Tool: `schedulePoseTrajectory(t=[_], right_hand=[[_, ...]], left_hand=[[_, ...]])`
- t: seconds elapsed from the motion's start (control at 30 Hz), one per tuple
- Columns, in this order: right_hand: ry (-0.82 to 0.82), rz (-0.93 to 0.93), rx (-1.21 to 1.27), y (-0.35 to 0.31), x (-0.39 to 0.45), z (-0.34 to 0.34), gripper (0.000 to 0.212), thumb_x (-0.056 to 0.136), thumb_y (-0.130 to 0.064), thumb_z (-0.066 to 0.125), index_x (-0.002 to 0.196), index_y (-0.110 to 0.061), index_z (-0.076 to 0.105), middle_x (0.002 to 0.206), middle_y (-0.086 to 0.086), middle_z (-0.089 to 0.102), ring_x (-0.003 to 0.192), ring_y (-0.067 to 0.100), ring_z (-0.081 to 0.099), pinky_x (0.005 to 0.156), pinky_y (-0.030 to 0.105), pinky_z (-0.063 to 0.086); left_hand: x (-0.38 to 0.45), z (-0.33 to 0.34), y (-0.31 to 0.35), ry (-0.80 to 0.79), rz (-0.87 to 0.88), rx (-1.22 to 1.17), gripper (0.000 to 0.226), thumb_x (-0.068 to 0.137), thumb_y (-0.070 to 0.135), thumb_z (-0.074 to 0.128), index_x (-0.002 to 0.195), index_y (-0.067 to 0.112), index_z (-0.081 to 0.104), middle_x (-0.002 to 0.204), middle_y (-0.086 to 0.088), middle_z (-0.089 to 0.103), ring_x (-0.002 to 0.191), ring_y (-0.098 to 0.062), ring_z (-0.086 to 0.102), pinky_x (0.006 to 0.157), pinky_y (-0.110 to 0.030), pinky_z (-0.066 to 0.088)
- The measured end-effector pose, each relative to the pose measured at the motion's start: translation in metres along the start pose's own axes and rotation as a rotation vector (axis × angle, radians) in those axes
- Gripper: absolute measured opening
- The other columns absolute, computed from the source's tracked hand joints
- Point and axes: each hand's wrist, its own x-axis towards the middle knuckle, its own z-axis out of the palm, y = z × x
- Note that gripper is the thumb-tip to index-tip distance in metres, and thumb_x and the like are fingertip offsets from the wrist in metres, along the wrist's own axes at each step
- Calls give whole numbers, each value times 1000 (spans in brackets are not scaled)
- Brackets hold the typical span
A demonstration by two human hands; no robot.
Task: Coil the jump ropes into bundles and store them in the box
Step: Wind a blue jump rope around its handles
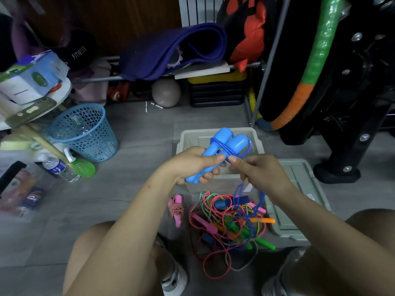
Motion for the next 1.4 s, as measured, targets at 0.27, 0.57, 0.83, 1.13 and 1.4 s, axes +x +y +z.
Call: schedulePoseTrajectory(t=[0.27, 0.57, 0.83, 1.13, 1.4], right_hand=[[34, -688, -587, 4, -2, -14, 38, 83, -51, 46, 79, -15, 58, 69, -11, 46, 66, 12, 45, 56, 30, 40], [-215, -411, -439, -13, 9, -20, 33, 62, -35, 84, 61, -33, 51, 64, -11, 50, 62, 3, 49, 57, 17, 37], [-576, -162, 32, -14, 19, -26, 22, 63, -16, 80, 67, -15, 59, 64, -7, 57, 59, -1, 51, 60, 12, 41], [-623, -18, 342, -4, 18, -17, 15, 63, -11, 68, 69, -7, 54, 55, -6, 58, 49, 2, 52, 49, 14, 43], [-527, -100, 207, -3, 12, -26, 25, 66, -39, 76, 78, -18, 71, 85, 8, 70, 77, 16, 63, 73, 25, 50]], left_hand=[[-1, 2, -3, -94, -111, 194, 16, 97, 20, 51, 90, 6, 55, 63, 0, 50, 42, -6, 41, 38, -16, 33], [-3, 15, -4, -378, -193, 523, 21, 95, 16, 55, 75, 11, 53, 58, 5, 51, 42, -4, 41, 40, -16, 34], [-5, 20, -1, -518, -209, 492, 9, 95, 10, 53, 89, 11, 60, 64, 1, 51, 47, -8, 39, 41, -15, 33], [-6, 18, -2, -645, -190, 497, 8, 87, 19, 57, 90, 13, 61, 62, 9, 54, 48, -6, 42, 47, -19, 34], [-18, 8, 0, -550, -131, 439, 11, 93, 10, 54, 85, 14, 61, 61, 6, 54, 45, -4, 44, 43, -15, 36]])
